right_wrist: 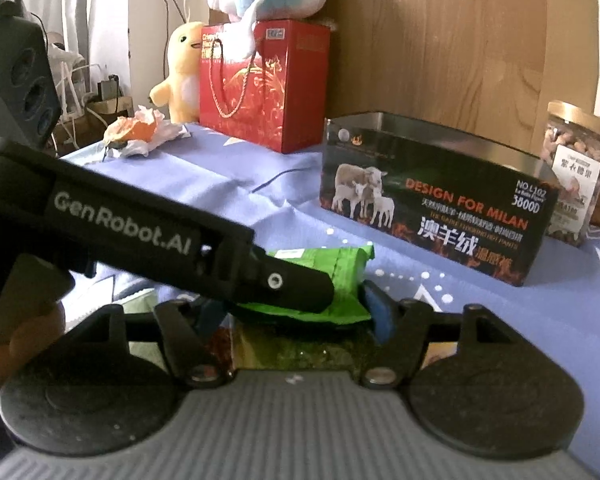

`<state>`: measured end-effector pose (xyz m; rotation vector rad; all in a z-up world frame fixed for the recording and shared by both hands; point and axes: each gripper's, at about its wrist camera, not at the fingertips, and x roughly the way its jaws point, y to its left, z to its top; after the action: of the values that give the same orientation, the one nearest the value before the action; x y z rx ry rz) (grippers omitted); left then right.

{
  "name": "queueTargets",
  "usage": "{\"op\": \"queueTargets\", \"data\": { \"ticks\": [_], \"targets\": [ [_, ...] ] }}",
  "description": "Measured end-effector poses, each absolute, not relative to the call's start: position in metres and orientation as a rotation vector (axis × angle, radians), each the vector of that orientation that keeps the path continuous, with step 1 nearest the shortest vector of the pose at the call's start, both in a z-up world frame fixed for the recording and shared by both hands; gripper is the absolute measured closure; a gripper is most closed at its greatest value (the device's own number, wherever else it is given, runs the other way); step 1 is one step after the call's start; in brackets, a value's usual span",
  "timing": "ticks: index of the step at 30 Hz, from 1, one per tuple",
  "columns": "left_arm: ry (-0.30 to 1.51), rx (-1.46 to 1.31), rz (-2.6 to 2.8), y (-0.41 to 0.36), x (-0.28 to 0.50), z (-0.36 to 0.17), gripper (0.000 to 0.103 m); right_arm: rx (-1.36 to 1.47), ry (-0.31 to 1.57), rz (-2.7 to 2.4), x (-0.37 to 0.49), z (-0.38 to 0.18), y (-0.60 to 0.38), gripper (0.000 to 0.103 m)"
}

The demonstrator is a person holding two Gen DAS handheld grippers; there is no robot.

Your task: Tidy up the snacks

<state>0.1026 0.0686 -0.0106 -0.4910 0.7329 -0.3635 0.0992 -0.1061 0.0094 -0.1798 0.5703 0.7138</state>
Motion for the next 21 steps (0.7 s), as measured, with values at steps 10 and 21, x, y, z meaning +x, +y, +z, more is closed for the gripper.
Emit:
{"op": "queueTargets", "data": {
  "ticks": [10, 21],
  "targets": [
    [0.685, -0.448, -0.387, 0.0634, 0.098, -0.0147, 0.038, -0.173, 0.587, 0.71, 0.099, 0.0081, -0.106, 0.026],
    [0.674, -0.466, -0.404, 0.0646, 0.0976, -0.0161, 0.033, -0.195, 0.604, 0.687, 0.1006, 0.0061, -0.1034, 0.021]
  ]
}}
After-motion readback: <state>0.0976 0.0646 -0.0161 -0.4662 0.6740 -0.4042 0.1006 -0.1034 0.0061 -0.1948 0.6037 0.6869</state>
